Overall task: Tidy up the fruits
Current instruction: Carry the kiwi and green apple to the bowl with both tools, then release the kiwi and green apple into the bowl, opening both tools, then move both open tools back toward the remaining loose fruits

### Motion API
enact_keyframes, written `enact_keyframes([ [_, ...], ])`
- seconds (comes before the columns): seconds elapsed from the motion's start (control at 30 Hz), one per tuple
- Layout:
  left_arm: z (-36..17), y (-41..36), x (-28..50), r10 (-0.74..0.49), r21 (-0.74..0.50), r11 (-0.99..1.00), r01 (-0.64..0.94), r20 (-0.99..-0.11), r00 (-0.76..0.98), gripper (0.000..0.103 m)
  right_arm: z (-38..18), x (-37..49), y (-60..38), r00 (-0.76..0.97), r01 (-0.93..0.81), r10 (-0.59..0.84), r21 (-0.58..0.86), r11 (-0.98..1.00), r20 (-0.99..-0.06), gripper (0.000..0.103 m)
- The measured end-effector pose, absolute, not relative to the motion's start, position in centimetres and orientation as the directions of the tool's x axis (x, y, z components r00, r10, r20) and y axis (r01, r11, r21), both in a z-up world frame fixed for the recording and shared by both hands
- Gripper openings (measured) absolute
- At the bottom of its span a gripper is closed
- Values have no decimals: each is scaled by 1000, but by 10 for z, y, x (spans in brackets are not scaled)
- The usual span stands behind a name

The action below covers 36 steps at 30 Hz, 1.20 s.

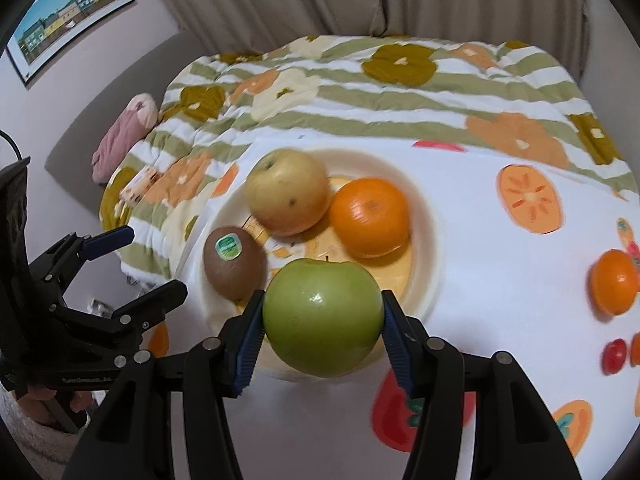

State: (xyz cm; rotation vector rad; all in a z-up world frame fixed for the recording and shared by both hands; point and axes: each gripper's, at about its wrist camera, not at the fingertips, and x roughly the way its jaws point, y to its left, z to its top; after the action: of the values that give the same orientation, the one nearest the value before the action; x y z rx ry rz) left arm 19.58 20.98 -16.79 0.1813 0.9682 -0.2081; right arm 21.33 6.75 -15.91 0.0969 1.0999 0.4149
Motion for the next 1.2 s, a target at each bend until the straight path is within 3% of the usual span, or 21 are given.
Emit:
enact_keyframes([
  [0.5, -176, 217, 192, -88, 56, 969, 241, -834, 545, 102, -183, 214, 84, 321, -290, 438, 353, 890, -840, 52],
  [0.53, -175, 217, 191, -88, 56, 969, 241, -833, 546, 102, -184, 213, 82, 323, -277, 441, 362, 890, -837, 53],
  [0.67, -174, 216, 190, -86, 62, 967, 248, -833, 546, 102, -178, 209, 69, 373, -255, 469, 398, 881, -801, 90],
  [0.7, -173, 216, 190, -85, 65, 966, 250, -833, 546, 102, -175, 208, 68, 384, -254, 467, 395, 883, -796, 93],
  [1.2, -151, 203, 187, -92, 86, 957, 276, -816, 571, 102, -145, 197, 56, 458, -245, 405, 326, 913, -791, 94],
])
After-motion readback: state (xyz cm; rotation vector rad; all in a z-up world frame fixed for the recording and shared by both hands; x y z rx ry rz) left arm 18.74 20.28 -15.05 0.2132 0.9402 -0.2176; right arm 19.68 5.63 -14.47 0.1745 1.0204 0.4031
